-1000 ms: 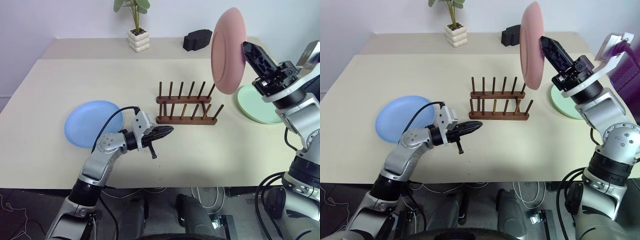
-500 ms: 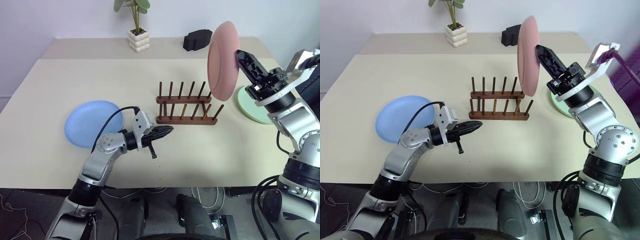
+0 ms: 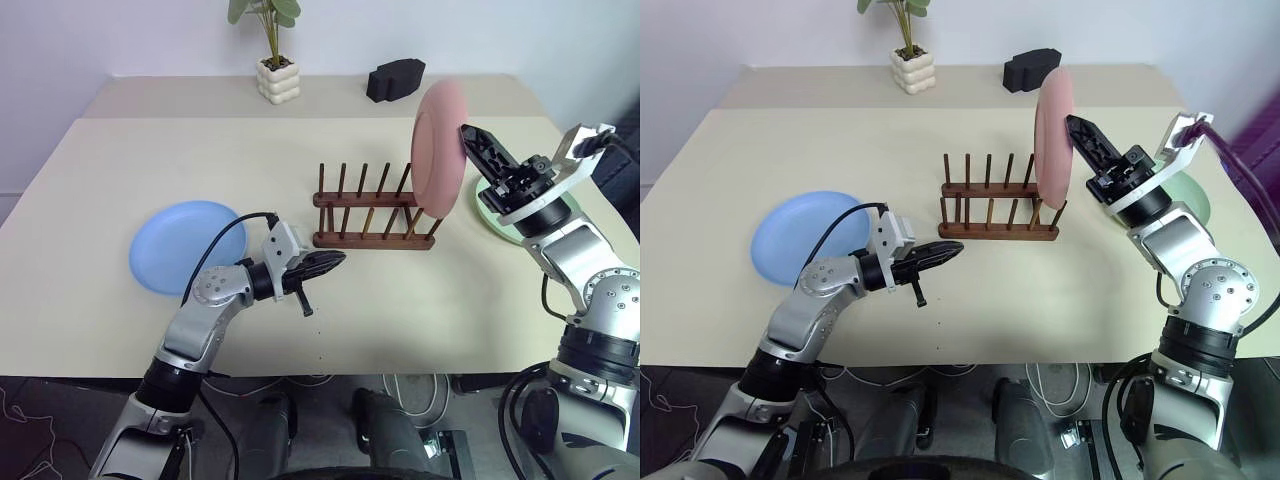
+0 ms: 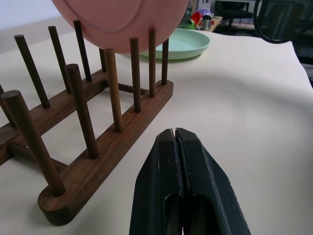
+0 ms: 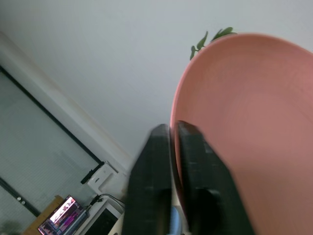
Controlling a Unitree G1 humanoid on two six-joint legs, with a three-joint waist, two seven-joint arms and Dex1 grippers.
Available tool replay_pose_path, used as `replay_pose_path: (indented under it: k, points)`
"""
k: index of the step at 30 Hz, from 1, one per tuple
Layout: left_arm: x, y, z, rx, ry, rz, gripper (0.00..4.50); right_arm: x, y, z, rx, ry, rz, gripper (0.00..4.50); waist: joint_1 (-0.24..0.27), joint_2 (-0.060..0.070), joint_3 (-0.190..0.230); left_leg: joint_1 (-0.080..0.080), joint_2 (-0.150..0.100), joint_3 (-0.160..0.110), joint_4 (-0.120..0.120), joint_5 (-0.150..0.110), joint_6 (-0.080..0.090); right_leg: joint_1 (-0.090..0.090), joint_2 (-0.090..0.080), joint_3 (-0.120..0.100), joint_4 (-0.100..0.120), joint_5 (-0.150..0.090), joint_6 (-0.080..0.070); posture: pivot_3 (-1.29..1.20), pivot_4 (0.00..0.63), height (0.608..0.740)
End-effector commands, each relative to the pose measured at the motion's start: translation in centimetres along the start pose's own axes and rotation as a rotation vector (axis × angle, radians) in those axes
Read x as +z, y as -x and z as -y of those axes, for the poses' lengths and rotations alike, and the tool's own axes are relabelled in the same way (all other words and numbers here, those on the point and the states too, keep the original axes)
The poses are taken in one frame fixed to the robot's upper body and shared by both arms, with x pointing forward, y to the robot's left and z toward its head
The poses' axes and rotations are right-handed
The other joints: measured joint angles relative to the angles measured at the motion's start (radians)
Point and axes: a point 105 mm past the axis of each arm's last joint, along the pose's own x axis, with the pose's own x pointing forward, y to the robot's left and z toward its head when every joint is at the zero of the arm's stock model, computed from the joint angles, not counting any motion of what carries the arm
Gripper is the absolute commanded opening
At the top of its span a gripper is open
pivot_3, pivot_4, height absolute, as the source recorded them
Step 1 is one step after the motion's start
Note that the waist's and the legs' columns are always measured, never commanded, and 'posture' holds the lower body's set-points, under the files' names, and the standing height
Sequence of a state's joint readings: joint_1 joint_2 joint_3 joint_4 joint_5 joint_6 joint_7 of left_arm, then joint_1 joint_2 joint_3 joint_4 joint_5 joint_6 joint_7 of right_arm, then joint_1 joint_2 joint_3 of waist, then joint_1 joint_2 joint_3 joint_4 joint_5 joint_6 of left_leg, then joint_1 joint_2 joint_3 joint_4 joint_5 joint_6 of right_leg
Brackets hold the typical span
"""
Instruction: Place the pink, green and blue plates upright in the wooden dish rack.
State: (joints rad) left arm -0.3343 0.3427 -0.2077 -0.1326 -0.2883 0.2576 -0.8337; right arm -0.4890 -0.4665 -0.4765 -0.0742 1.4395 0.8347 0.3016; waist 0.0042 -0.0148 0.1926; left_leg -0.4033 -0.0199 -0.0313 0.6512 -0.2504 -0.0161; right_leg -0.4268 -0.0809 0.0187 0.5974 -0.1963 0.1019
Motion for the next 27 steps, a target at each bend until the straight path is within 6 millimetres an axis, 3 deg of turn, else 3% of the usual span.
replay_pose_path:
  k: [1,3,10,14,16,20,24,27]
  points:
    - [1.1,0.0,0.3,-0.007,-0.030,0.037,0.00,1.0,0.2,-0.4,0.010,0.023,0.047,2.39,0.000,0.000,0.000,0.000,0.000,0.000,0.000,0.000,0.000,0.000,0.000,0.000,0.000,0.000,0.000,0.00,0.150,0.736]
    - [1.0,0.0,0.3,-0.008,-0.028,0.037,0.00,1.6,0.3,0.0,-0.015,0.052,0.065,3.36,0.000,0.000,0.000,0.000,0.000,0.000,0.000,0.000,0.000,0.000,0.000,0.000,0.000,0.000,0.000,0.00,0.150,0.736]
    - [1.0,0.1,0.4,-0.009,-0.025,0.034,0.00,4.1,1.0,0.1,-0.059,0.193,0.106,3.36,0.001,0.000,0.000,0.000,-0.001,0.000,0.000,0.000,0.000,0.000,0.000,0.000,0.000,0.000,0.000,0.00,0.150,0.736]
    - [1.0,0.0,0.4,-0.009,-0.026,0.033,0.00,7.5,2.9,1.0,-0.167,0.361,0.155,3.36,0.004,0.000,0.000,0.000,-0.001,0.000,0.000,0.000,0.000,0.000,0.000,0.000,0.000,0.000,0.000,0.00,0.150,0.736]
    - [1.0,0.0,0.4,-0.011,-0.026,0.032,0.00,8.2,4.5,2.4,-0.264,0.479,0.096,3.36,0.007,0.000,0.000,0.000,-0.001,0.001,0.000,0.000,0.000,0.000,0.000,0.000,-0.001,0.000,0.000,0.00,0.150,0.736]
    - [1.1,-0.1,0.4,-0.024,-0.023,0.032,0.00,6.7,6.7,5.0,-0.388,0.703,-0.158,3.36,0.006,0.000,0.000,-0.001,-0.001,0.001,0.000,0.000,0.000,0.000,0.000,0.000,-0.001,0.000,0.000,0.00,0.150,0.736]
    - [1.3,-0.3,0.6,-0.053,-0.018,0.030,0.00,3.8,9.7,9.6,-0.516,0.985,-0.576,3.36,-0.005,0.001,-0.001,0.001,-0.002,0.003,0.001,0.000,0.000,0.000,0.000,0.001,0.000,0.000,0.000,0.00,0.150,0.736]
    - [1.4,-0.4,0.6,-0.051,-0.019,0.028,0.00,3.0,10.8,11.6,-0.550,1.072,-0.704,3.36,-0.016,0.001,-0.001,0.001,-0.002,0.003,0.000,0.000,0.000,0.000,0.000,0.001,0.000,0.000,0.000,0.00,0.150,0.736]
